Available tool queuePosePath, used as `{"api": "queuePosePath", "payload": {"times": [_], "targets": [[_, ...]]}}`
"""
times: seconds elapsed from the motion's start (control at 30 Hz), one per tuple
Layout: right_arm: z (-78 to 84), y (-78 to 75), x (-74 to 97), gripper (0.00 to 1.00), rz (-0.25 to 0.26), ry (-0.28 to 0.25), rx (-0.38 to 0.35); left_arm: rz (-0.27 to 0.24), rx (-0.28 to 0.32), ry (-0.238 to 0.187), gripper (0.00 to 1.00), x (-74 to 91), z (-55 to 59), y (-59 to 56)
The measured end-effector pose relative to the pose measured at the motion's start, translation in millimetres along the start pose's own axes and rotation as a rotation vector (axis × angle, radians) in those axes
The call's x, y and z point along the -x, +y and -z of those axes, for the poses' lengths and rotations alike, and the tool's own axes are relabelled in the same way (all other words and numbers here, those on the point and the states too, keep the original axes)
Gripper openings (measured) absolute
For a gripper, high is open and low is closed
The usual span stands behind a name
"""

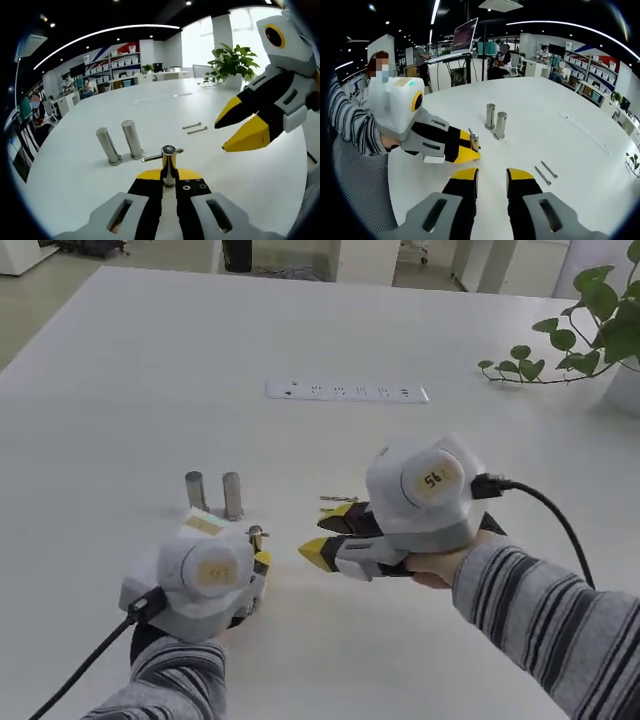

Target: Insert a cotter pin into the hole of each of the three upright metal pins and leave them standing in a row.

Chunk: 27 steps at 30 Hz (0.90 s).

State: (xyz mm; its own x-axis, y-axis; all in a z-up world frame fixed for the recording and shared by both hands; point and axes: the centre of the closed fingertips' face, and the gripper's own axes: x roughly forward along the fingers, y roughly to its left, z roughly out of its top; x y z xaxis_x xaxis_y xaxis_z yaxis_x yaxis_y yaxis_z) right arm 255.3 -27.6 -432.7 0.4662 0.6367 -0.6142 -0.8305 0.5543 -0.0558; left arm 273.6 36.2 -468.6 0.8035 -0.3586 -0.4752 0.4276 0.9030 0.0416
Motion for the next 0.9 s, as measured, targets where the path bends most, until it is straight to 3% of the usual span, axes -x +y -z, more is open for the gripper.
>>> {"api": "queuePosePath", "payload": {"times": [0.3, 0.53, 0.7, 0.9], "targets": [[6.3, -0.5, 0.8, 0.21, 0.012, -0.008, -0.032, -0.062, 0.041, 0.008, 0.05, 4.7, 2.7, 41.1], [10.3, 2.7, 1.8, 0.28, 0.007, -0.023, -0.034, -0.092, 0.066, 0.021, 0.05, 9.5, 12.0, 62.5], [12.9, 1.9, 3.9, 0.31, 0.009, -0.032, -0.042, -0.103, 0.081, 0.028, 0.05, 10.1, 15.9, 70.8], [14.5, 0.0, 6.1, 0.34, 0.014, -0.044, -0.053, -0.097, 0.075, 0.021, 0.05, 11.6, 14.8, 70.1]]}}
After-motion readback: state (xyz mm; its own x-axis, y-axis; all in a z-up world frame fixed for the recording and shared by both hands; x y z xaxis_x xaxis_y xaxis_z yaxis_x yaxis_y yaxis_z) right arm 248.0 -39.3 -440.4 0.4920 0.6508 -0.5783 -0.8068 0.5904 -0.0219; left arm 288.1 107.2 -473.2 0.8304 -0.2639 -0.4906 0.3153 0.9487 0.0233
